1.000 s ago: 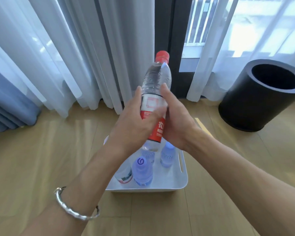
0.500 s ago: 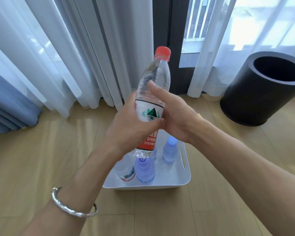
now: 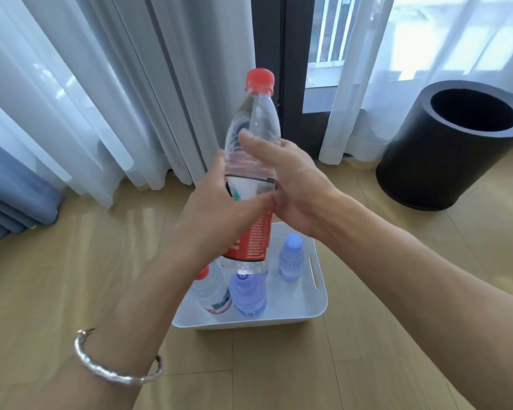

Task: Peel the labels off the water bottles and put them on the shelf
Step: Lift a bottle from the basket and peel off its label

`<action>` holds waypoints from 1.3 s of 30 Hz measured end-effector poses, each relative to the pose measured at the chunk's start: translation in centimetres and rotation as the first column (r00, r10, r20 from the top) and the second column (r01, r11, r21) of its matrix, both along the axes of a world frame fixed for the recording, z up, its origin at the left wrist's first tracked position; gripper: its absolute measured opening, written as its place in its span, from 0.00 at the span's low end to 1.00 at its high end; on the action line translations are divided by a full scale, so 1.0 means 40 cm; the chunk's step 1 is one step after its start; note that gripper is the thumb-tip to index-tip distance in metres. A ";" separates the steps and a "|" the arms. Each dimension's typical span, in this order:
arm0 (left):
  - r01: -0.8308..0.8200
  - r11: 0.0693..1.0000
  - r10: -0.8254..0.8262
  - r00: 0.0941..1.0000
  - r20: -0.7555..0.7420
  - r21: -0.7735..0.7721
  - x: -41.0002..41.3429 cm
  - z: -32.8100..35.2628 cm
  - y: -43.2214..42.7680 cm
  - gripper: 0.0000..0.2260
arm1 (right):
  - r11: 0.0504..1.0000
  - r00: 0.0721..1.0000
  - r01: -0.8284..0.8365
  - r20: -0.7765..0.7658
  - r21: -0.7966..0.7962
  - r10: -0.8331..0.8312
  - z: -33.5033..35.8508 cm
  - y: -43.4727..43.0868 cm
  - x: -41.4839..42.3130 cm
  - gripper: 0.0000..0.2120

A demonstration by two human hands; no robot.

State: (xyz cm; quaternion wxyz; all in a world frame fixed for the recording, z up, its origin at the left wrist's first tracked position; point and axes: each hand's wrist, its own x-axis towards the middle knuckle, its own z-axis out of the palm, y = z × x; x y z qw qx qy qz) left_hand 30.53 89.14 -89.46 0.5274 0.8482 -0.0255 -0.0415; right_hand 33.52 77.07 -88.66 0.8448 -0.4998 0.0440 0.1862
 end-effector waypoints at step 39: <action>-0.073 0.937 0.011 0.984 0.179 0.342 -0.039 -0.052 -0.032 0.23 | 0.942 0.934 0.310 0.225 -0.125 -0.278 -0.052 -0.022 0.040 0.12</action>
